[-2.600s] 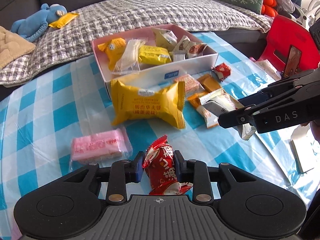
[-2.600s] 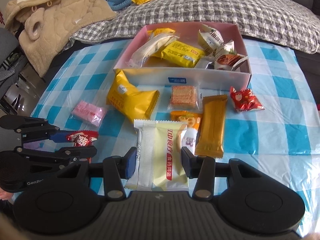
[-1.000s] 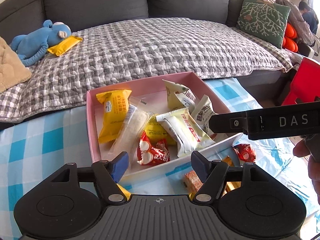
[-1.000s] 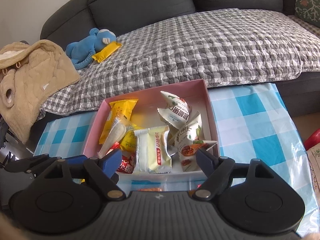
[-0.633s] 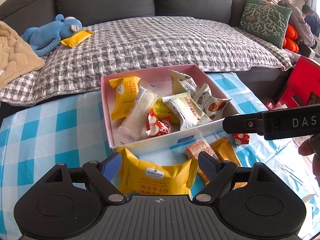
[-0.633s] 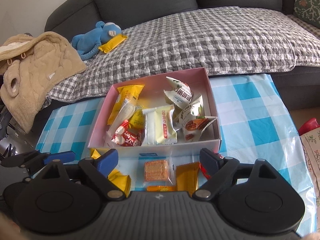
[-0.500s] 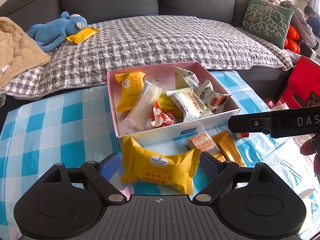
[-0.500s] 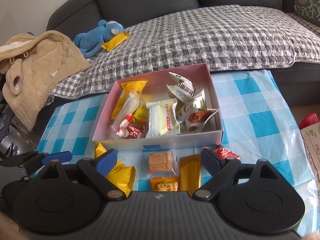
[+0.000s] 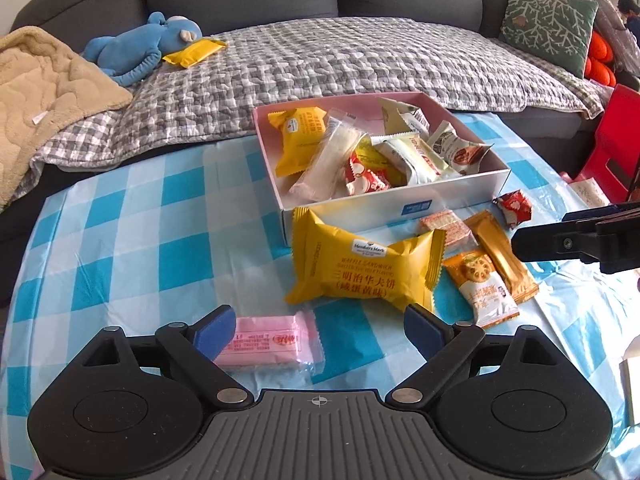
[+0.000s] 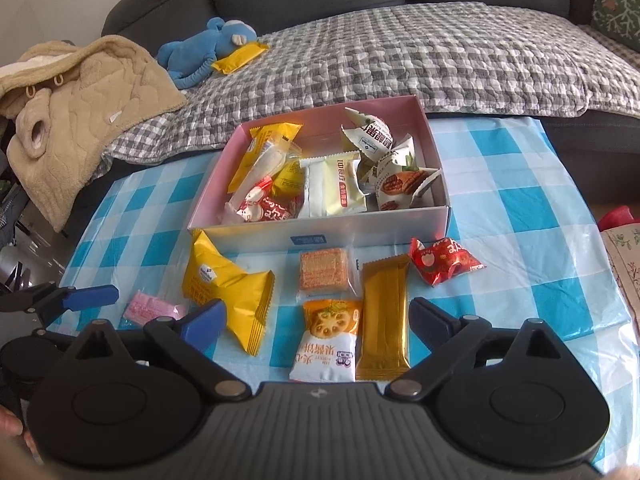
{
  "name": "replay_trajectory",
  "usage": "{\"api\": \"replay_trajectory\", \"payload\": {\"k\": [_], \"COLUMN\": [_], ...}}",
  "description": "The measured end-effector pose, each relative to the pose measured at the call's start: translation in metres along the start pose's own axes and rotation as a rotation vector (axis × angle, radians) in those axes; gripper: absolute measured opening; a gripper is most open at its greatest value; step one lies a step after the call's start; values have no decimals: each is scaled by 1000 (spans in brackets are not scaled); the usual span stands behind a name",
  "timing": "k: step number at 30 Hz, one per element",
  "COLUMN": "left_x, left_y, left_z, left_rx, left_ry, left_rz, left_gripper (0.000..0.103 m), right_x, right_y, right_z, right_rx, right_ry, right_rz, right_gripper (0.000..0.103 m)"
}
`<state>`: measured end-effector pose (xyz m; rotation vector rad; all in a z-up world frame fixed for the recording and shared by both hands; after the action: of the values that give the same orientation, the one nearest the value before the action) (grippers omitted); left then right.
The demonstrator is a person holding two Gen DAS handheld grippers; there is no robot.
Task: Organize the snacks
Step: 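Move both tools back toward the pink wafer pack and yellow sandwich-cake pack, then grasp the pink wafer pack with the left tool while the right tool grasps the yellow sandwich-cake pack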
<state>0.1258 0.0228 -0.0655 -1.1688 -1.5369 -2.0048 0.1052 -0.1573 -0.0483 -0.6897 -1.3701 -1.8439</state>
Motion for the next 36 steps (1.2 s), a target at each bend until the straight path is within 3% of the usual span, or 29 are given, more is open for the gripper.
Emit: {"api": "replay_trajectory", "payload": {"k": [6,10,17,24,31,36], "left_x": [-11,-19,-35,-49,-56,-56], "left_y": [-20,-24,-17,-19,-23,-25], "left_z": [16,25,23,14,21,22], "left_rx": [-77,-192,-325,-477,-524,-506], "left_ry": [55,41,-73,-172,-220,-241], "left_rz": [-2,-23,-1,78,127,115], "left_gripper": [93,93,93,92,90,88], "right_x": [-6,-12,-24,-43,-68,-80], "right_y": [-15,-19,-12,-10,-18,-19], "right_z": [21,37,68,91,96,96], "right_rx": [151,262,443,549,635,657], "right_ry": [-3,11,69,141,125,84], "right_rz": [22,22,-4,31,85,79], "right_gripper": [97,97,97,95,85,85]}}
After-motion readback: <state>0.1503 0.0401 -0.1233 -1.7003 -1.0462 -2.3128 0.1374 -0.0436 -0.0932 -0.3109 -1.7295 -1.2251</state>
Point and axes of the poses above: each gripper's, at about its wrist camera, not at the fingertips, and x roughly against the way its jaws point, z to its left, y to its top, the point moved 8 cm from there along -x, roughly the way its jaws point, and after that the axes turned 4 degrees about -x, right-handed, at the moved point
